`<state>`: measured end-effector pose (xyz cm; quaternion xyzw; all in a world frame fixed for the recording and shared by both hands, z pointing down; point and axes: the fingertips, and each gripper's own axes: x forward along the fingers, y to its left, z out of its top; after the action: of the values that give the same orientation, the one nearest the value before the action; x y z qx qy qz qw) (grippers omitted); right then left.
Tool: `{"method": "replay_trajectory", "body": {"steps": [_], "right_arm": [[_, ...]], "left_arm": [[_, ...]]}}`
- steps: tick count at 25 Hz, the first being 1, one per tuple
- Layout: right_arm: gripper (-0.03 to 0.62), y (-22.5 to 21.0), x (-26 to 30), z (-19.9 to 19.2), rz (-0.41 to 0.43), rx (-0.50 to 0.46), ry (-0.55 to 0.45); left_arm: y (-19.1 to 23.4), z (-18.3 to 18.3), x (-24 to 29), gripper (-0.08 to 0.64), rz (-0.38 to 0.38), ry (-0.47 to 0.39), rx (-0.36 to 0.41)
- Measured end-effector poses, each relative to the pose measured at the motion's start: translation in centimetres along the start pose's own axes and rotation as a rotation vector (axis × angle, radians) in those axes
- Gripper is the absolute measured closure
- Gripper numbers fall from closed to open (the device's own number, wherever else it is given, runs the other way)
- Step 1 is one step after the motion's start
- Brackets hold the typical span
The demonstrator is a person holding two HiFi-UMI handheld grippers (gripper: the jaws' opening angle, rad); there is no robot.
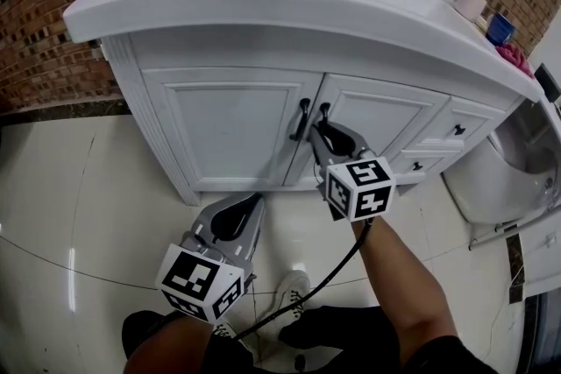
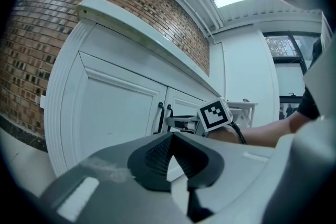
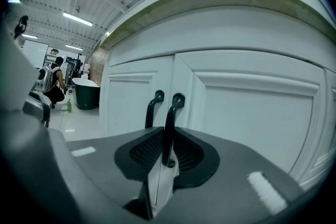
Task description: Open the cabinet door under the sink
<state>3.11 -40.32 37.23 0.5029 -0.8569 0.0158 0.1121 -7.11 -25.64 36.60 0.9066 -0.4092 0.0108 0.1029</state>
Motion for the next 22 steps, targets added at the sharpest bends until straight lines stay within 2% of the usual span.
{"method": "replay_trajectory", "body": {"steps": [6,16,22], "right_arm": [[0.535,0.0,-0.3,-0.1,0.018,0.052,0.026],[0.538,0.9,-2.1,-0.5,0.044,0.067,0.036],[0.538,1.4,-4.0,-0.9,0.067,0.073,0.037]], "left_arm": [[-0.2,0.2,-0.1,0.558,0.002,-0.003,-0.001],[-0.6,0.2,-0.4,0.558,-0.005,-0.006,0.002],[-2.2,-0.6,-0.3,0.558,-0.052,0.013,-0.025]]}}
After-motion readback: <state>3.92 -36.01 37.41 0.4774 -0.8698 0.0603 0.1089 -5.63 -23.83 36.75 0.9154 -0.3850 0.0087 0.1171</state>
